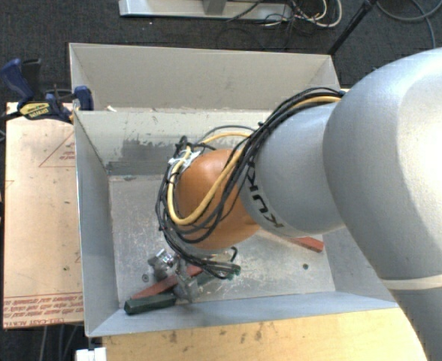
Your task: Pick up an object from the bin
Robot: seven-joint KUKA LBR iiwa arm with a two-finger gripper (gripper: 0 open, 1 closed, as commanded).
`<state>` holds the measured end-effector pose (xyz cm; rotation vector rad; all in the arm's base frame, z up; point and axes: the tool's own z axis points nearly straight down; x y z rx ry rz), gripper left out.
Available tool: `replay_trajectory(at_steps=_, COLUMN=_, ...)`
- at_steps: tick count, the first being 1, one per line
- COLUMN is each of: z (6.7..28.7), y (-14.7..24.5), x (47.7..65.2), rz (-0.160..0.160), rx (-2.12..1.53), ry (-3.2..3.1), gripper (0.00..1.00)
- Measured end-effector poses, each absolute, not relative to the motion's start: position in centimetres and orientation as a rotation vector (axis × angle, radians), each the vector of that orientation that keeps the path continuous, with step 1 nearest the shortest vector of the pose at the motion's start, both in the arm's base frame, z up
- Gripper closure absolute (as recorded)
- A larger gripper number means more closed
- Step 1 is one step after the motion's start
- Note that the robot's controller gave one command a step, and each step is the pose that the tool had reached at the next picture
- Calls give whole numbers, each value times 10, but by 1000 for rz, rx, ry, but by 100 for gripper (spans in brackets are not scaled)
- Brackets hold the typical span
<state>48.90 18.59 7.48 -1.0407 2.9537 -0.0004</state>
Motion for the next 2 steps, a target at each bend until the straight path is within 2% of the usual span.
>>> replay_trajectory(at_steps=1, z=73, y=185, x=488, rz=0, rx=-1043, ry=2957, gripper=100)
replay_trajectory(at_steps=2, z=276, y=153, x=491, rz=0, rx=-1037, ry=2954, gripper=100)
